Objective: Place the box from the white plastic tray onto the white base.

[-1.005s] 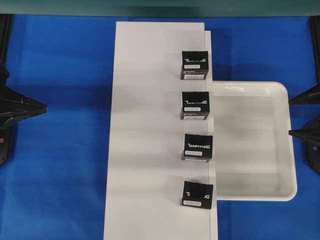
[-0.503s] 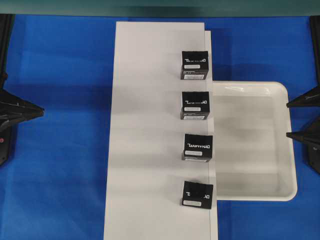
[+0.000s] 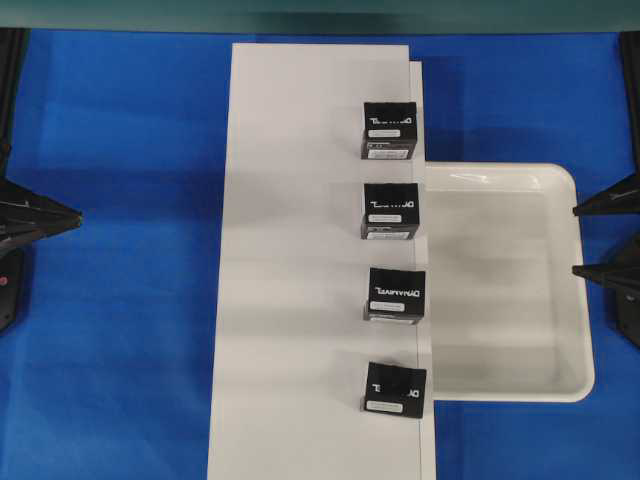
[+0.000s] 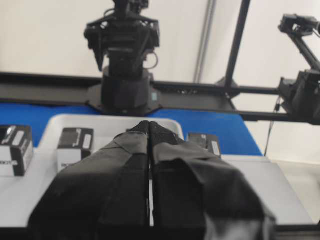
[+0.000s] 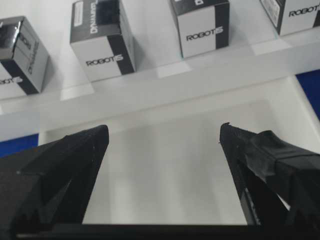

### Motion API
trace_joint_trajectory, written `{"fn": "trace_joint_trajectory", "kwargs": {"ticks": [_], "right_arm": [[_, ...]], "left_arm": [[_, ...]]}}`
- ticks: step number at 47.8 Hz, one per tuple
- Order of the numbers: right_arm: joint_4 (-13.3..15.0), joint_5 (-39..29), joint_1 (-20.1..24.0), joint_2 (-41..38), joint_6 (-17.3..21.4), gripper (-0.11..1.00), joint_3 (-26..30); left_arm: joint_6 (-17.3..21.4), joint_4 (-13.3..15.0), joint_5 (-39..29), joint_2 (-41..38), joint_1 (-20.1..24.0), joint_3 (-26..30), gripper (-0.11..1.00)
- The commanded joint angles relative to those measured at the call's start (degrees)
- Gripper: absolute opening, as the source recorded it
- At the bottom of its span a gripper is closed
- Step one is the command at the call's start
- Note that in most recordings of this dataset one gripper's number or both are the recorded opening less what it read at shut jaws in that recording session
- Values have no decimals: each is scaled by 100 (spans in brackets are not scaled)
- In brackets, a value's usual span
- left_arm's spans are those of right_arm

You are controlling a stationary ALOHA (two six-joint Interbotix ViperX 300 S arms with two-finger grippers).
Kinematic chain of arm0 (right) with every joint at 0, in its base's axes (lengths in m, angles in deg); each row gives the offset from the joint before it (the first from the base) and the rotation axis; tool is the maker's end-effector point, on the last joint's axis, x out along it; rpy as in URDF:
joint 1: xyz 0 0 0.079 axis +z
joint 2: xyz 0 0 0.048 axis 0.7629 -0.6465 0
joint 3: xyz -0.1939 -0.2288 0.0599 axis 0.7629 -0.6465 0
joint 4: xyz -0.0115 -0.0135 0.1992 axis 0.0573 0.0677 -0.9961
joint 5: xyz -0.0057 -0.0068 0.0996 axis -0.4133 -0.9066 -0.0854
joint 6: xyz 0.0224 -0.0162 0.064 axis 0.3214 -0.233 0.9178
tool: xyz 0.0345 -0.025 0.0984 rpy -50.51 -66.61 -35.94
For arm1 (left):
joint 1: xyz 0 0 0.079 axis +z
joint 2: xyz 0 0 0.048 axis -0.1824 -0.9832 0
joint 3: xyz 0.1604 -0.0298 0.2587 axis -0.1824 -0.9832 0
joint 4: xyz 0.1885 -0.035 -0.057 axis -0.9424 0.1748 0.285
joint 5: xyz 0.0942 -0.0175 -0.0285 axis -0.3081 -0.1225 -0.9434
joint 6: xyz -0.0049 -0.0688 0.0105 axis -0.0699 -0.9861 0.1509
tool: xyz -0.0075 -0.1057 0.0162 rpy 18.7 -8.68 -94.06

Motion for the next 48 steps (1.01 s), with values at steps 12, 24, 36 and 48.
{"fn": "trace_joint_trajectory", "kwargs": {"ticks": [12,24,36,48], "right_arm": [[26,18,-9,44,-9,98,44],[26,-18,-9,185,-18,98,88],[26,-123,-9,237,-18,98,79],[26,-114,-9,396,-246,98,149]], "left_arm": [[-9,-18,35,-26,9,114,-3],[0,-18,26,-26,9,114,-3],[-35,-9,26,-53,9,97,-3],[9,-18,62,-149,9,105,-3]]}}
